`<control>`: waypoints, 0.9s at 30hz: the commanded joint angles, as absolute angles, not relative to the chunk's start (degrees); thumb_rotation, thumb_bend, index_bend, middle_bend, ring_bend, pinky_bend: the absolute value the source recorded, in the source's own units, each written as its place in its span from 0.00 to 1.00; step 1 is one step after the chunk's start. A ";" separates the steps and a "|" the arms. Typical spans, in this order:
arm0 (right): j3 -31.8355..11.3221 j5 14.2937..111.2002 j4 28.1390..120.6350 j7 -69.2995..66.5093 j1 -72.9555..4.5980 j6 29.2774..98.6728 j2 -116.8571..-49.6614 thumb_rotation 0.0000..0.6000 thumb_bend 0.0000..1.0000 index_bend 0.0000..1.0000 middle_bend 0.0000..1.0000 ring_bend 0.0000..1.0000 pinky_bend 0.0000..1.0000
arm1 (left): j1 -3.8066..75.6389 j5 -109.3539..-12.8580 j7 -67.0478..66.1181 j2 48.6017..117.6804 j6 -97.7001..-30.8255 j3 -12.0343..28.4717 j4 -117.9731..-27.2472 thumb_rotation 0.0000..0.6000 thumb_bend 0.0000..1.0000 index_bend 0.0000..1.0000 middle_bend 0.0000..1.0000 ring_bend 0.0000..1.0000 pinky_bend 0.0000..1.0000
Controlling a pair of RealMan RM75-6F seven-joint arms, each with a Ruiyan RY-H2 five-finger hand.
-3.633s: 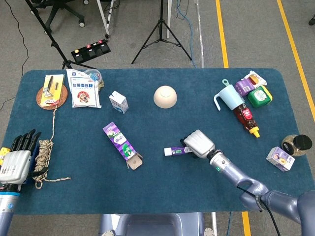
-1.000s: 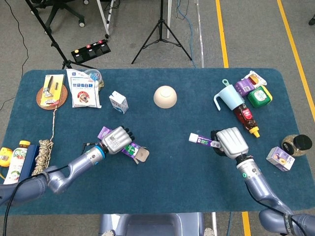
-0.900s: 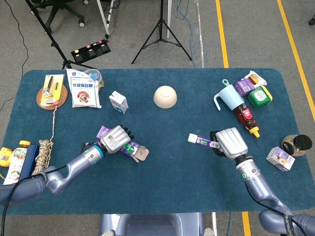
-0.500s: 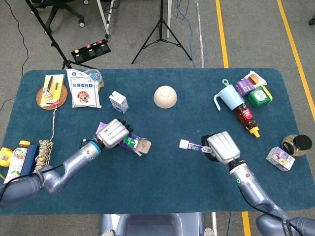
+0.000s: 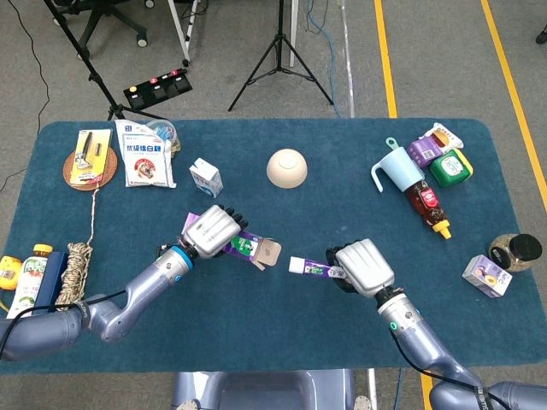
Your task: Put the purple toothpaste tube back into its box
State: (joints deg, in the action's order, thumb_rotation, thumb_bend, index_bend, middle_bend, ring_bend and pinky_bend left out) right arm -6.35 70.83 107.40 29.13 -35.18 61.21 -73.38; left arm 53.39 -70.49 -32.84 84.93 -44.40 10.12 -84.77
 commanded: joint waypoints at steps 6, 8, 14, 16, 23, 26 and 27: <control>-7.09 67.90 110.10 34.72 -36.40 62.32 -74.39 1.00 0.52 0.62 0.65 0.62 0.59 | 55.86 -60.73 -40.72 85.77 -45.44 10.09 -88.19 1.00 0.25 0.46 0.40 0.35 0.57; -7.41 66.51 110.32 36.25 -36.93 62.37 -75.05 1.00 0.52 0.62 0.65 0.62 0.59 | 56.23 -60.13 -40.99 86.13 -45.70 9.88 -88.19 1.00 0.25 0.46 0.40 0.35 0.57; -8.62 62.35 110.52 40.16 -38.78 62.76 -77.33 1.00 0.52 0.62 0.65 0.62 0.59 | 57.10 -59.38 -41.40 86.82 -46.54 9.10 -88.91 1.00 0.25 0.46 0.40 0.35 0.57; -8.89 61.25 110.73 41.08 -39.23 63.10 -77.84 1.00 0.52 0.62 0.65 0.63 0.59 | 57.39 -59.09 -41.76 86.96 -46.92 8.89 -89.09 1.00 0.25 0.46 0.40 0.35 0.57; -8.89 59.18 111.43 43.96 -40.42 64.34 -79.08 1.00 0.52 0.62 0.65 0.63 0.59 | 58.53 -57.78 -42.24 87.52 -47.77 8.78 -89.32 1.00 0.25 0.46 0.40 0.35 0.57; -8.75 58.35 111.59 45.26 -40.98 64.89 -79.84 1.00 0.52 0.62 0.65 0.63 0.59 | 59.08 -57.04 -42.33 87.89 -48.02 8.80 -89.49 1.00 0.25 0.46 0.40 0.35 0.57; -8.71 58.23 111.63 45.55 -41.10 65.00 -79.98 1.00 0.52 0.62 0.65 0.63 0.59 | 59.18 -56.93 -42.34 87.94 -48.05 8.79 -89.55 1.00 0.25 0.46 0.40 0.35 0.57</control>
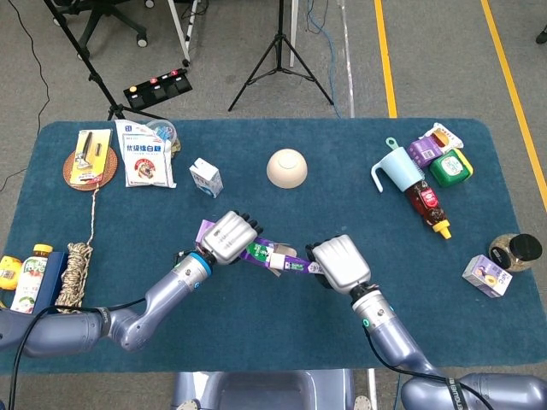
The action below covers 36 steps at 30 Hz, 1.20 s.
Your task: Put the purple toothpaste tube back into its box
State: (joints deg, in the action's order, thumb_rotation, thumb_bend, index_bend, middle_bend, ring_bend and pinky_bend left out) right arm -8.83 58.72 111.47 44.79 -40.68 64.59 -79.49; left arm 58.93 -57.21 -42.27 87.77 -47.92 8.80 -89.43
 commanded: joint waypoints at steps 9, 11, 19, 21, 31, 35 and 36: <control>-8.58 56.26 111.59 48.17 -42.37 66.13 -81.44 1.00 0.52 0.62 0.65 0.63 0.59 | 60.16 -56.55 -43.44 88.30 -49.18 8.11 -90.09 1.00 0.25 0.46 0.40 0.35 0.57; -8.50 55.86 111.47 48.72 -42.64 66.25 -81.78 1.00 0.52 0.62 0.65 0.63 0.59 | 60.26 -56.31 -43.57 88.39 -49.32 7.96 -90.19 1.00 0.25 0.46 0.40 0.35 0.57; -8.87 53.79 111.67 52.04 -43.96 68.11 -83.20 1.00 0.52 0.62 0.66 0.63 0.59 | 60.91 -55.30 -44.92 88.56 -50.16 7.31 -90.44 1.00 0.25 0.46 0.40 0.35 0.57; -9.14 53.11 111.86 53.04 -44.28 68.87 -83.39 1.00 0.52 0.62 0.66 0.63 0.60 | 61.00 -54.87 -45.35 88.62 -50.39 7.07 -90.44 1.00 0.25 0.46 0.40 0.35 0.57; -8.96 50.26 112.98 56.17 -45.10 71.51 -82.95 1.00 0.52 0.62 0.66 0.63 0.60 | 62.19 -50.24 -48.22 88.84 -51.47 6.73 -90.10 1.00 0.25 0.46 0.40 0.35 0.57; -8.58 50.14 112.97 58.05 -45.71 72.63 -83.42 1.00 0.52 0.62 0.66 0.63 0.60 | 62.67 -49.13 -49.02 88.75 -52.09 6.66 -90.71 1.00 0.25 0.46 0.40 0.35 0.59; -8.46 50.06 113.08 58.66 -45.85 72.99 -83.59 1.00 0.52 0.62 0.66 0.63 0.60 | 62.81 -48.82 -49.27 88.74 -52.22 6.65 -90.85 1.00 0.25 0.46 0.40 0.35 0.60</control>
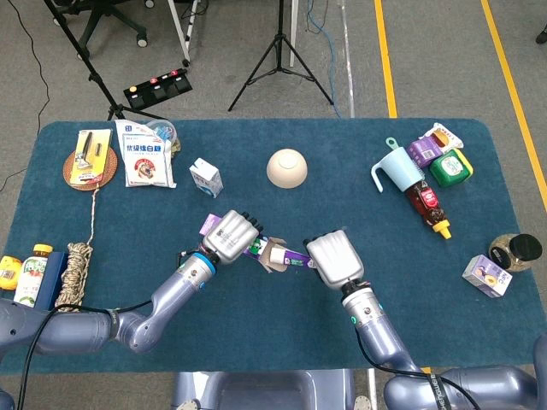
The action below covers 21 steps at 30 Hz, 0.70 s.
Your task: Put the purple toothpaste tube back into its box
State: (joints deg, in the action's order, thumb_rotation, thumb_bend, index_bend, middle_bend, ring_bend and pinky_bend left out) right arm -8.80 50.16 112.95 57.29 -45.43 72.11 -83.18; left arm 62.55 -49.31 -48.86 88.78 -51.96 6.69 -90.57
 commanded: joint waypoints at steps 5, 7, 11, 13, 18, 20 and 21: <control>-8.12 48.74 113.64 63.06 -46.88 75.49 -85.18 1.00 0.52 0.62 0.66 0.64 0.60 | 63.84 -46.88 -51.05 89.30 -52.89 6.48 -91.24 1.00 0.25 0.46 0.40 0.35 0.63; -8.25 47.78 113.75 64.54 -47.24 76.45 -85.87 1.00 0.52 0.62 0.66 0.64 0.60 | 64.16 -46.31 -51.56 89.65 -53.14 6.39 -91.33 1.00 0.25 0.46 0.40 0.35 0.63; -8.73 45.35 114.12 67.81 -48.22 78.49 -87.42 1.00 0.52 0.62 0.66 0.64 0.60 | 64.98 -44.90 -52.85 90.54 -53.67 6.17 -91.45 1.00 0.25 0.46 0.40 0.35 0.63; -8.84 44.58 114.20 69.31 -48.69 79.44 -88.10 1.00 0.52 0.62 0.66 0.64 0.60 | 65.35 -44.26 -53.32 90.97 -53.81 6.12 -91.48 1.00 0.25 0.46 0.40 0.35 0.64; -9.17 42.52 114.38 73.38 -49.85 82.50 -90.16 1.00 0.52 0.62 0.66 0.64 0.60 | 66.10 -43.12 -53.95 91.95 -54.52 6.24 -91.66 1.00 0.25 0.46 0.40 0.35 0.65; -8.98 42.08 114.36 76.13 -50.53 84.37 -91.29 1.00 0.52 0.62 0.66 0.64 0.60 | 66.32 -42.97 -53.93 92.36 -54.97 6.40 -91.69 1.00 0.25 0.46 0.40 0.35 0.66; -8.94 41.92 114.44 77.23 -50.79 85.23 -91.85 1.00 0.52 0.62 0.66 0.64 0.60 | 66.37 -42.92 -53.91 92.52 -55.19 6.45 -91.66 1.00 0.25 0.46 0.40 0.35 0.66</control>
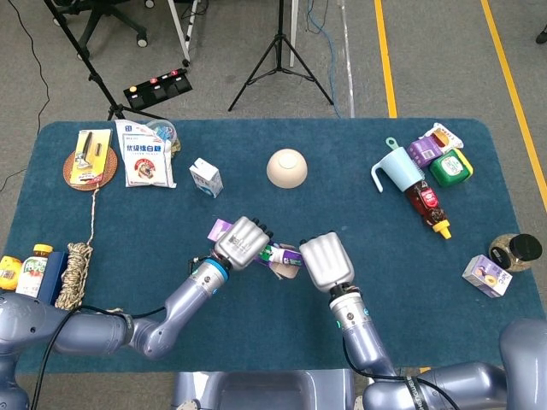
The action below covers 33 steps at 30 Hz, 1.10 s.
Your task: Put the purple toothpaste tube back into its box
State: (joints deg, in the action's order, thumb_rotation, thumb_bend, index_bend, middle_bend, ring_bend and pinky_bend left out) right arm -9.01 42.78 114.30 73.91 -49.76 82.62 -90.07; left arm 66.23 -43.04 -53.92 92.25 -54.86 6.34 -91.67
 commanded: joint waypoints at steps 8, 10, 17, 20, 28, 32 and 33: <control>-9.30 40.15 114.94 83.38 -52.28 90.62 -95.66 1.00 0.52 0.62 0.66 0.65 0.61 | 66.47 -42.93 -52.19 93.36 -55.91 7.14 -91.52 1.00 0.25 0.46 0.40 0.38 0.68; -9.49 39.94 115.19 84.01 -52.47 91.34 -96.18 1.00 0.52 0.62 0.66 0.65 0.61 | 66.36 -43.38 -51.51 93.48 -55.98 7.26 -91.48 1.00 0.25 0.46 0.40 0.39 0.70; -10.14 41.19 116.37 84.44 -53.07 93.25 -97.76 1.00 0.48 0.35 0.46 0.62 0.58 | 65.36 -46.27 -46.83 94.10 -56.00 8.01 -90.93 1.00 0.25 0.49 0.43 0.41 0.71; -10.20 43.84 117.74 82.70 -53.05 93.59 -98.23 1.00 0.44 0.17 0.25 0.51 0.55 | 64.63 -47.75 -43.86 94.42 -55.78 8.40 -90.40 1.00 0.25 0.49 0.43 0.41 0.71; -8.80 54.13 121.74 81.75 -52.51 96.99 -98.04 1.00 0.42 0.06 0.08 0.30 0.44 | 63.14 -50.83 -37.33 95.50 -55.36 9.58 -88.91 1.00 0.25 0.49 0.44 0.41 0.71; -9.42 59.72 126.11 83.31 -52.13 99.22 -95.15 1.00 0.42 0.06 0.07 0.28 0.39 | 61.79 -56.00 -30.57 96.13 -55.98 10.71 -87.24 1.00 0.25 0.50 0.45 0.41 0.71; -9.95 61.13 126.90 83.49 -51.96 99.73 -93.88 1.00 0.42 0.06 0.08 0.28 0.39 | 61.44 -57.15 -28.81 96.05 -56.12 11.06 -87.08 1.00 0.25 0.50 0.45 0.41 0.71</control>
State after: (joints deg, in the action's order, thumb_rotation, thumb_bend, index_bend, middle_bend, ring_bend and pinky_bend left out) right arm -9.35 58.52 124.75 82.73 -52.35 98.29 -96.05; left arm 62.56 -53.86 -32.86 95.68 -55.71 10.08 -88.20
